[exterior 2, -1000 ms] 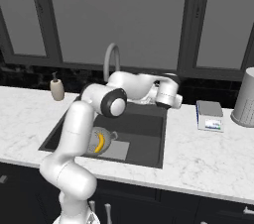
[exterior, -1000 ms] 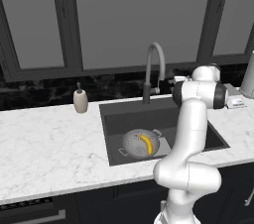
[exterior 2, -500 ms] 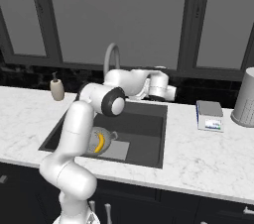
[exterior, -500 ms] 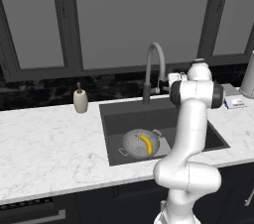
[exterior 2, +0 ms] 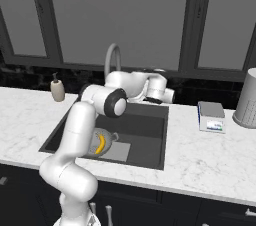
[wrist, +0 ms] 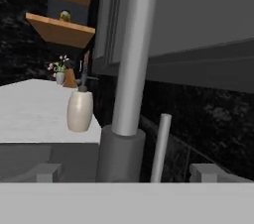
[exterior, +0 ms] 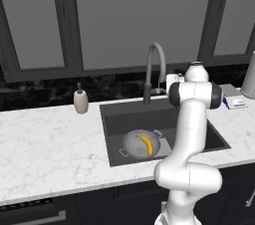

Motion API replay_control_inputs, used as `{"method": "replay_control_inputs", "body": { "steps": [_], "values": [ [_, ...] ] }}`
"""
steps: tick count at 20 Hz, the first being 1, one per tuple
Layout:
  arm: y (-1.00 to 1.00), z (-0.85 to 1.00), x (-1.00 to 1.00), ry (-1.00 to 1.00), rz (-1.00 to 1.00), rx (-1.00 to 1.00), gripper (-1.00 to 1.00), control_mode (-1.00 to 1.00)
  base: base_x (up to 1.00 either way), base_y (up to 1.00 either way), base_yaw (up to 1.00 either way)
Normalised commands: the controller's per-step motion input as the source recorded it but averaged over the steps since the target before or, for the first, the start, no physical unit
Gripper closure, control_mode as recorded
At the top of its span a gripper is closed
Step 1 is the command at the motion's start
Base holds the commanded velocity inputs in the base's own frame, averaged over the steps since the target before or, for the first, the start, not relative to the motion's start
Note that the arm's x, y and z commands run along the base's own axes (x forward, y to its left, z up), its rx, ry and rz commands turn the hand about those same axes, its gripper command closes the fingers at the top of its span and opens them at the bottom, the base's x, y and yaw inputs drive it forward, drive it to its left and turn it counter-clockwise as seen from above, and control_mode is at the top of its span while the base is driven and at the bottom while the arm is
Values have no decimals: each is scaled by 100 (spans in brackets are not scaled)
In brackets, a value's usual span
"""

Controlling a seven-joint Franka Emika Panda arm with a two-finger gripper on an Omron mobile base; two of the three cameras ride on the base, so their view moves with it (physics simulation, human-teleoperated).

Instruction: Put the colander in the sink, put the banana in the colander, and turn on the sink faucet and pour water over the colander.

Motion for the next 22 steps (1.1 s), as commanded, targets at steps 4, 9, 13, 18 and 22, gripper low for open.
{"method": "replay_control_inputs", "body": {
  "steps": [4, 9, 13, 18, 22],
  "values": [
    [0, -14, 26, -5, 0, 0, -100, -100, 0, 0, 0],
    [-1, -5, 31, -2, 0, 0, -100, -100, 0, 0, 0],
    [0, -10, 32, 0, 0, 0, -100, -100, 0, 0, 0],
    [-6, -26, 25, -4, 0, 0, -100, -100, 0, 0, 0],
    [-12, -13, 35, -3, 0, 0, -100, -100, 0, 0, 0]
  ]
}}
